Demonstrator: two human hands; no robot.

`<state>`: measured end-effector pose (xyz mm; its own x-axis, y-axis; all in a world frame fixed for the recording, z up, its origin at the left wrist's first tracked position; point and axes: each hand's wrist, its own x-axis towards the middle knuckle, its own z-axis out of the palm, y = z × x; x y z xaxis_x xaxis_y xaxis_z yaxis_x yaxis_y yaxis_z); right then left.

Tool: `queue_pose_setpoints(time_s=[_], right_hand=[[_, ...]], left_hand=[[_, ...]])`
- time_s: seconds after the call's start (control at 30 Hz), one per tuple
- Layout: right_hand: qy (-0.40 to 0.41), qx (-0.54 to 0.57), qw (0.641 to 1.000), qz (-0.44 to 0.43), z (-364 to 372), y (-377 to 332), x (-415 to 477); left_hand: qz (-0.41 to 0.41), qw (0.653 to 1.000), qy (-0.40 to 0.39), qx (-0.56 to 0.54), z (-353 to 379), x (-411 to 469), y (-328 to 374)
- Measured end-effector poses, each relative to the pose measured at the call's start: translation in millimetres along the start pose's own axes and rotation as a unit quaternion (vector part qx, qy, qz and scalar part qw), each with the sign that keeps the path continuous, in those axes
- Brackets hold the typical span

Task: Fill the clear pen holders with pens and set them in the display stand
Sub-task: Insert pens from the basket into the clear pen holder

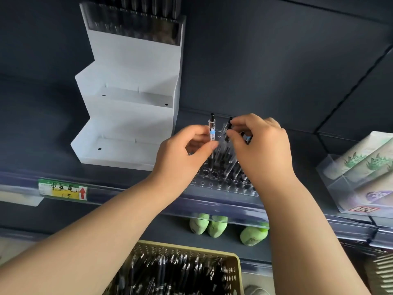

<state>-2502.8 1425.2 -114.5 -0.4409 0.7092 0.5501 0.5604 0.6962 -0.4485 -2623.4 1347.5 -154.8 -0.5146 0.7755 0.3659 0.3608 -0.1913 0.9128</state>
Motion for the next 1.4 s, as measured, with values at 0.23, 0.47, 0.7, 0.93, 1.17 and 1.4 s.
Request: queue_pose_setpoints(time_s=[0.23,0.47,0.7,0.93,1.17,1.4], right_hand=[[0.024,-0.049,0.998,-0.027,1,0,-3],[0.041,-0.041,0.998,-0.026,-4,-2,-4],[0.043,-0.040,0.998,-0.017,-9,1,-6],[0.041,-0.037,0.998,-0.028,-11,0,-6],[0.072,-0.044,0.991,-0.104,-14,-15,-26],[-0.100,-0.041,0.983,-0.146,1,-19,-93]], left_hand=[[-0.005,1.000,0.001,-0.001,1,0,-1],[0.023,0.999,-0.032,0.001,7,1,0],[0.007,0.991,-0.093,0.097,14,3,-16],[-0.023,0.985,-0.118,0.124,16,5,-25],[-0.035,0.980,-0.123,0.154,0,-3,-31],[0.040,0.965,-0.123,0.230,-25,-40,-34]])
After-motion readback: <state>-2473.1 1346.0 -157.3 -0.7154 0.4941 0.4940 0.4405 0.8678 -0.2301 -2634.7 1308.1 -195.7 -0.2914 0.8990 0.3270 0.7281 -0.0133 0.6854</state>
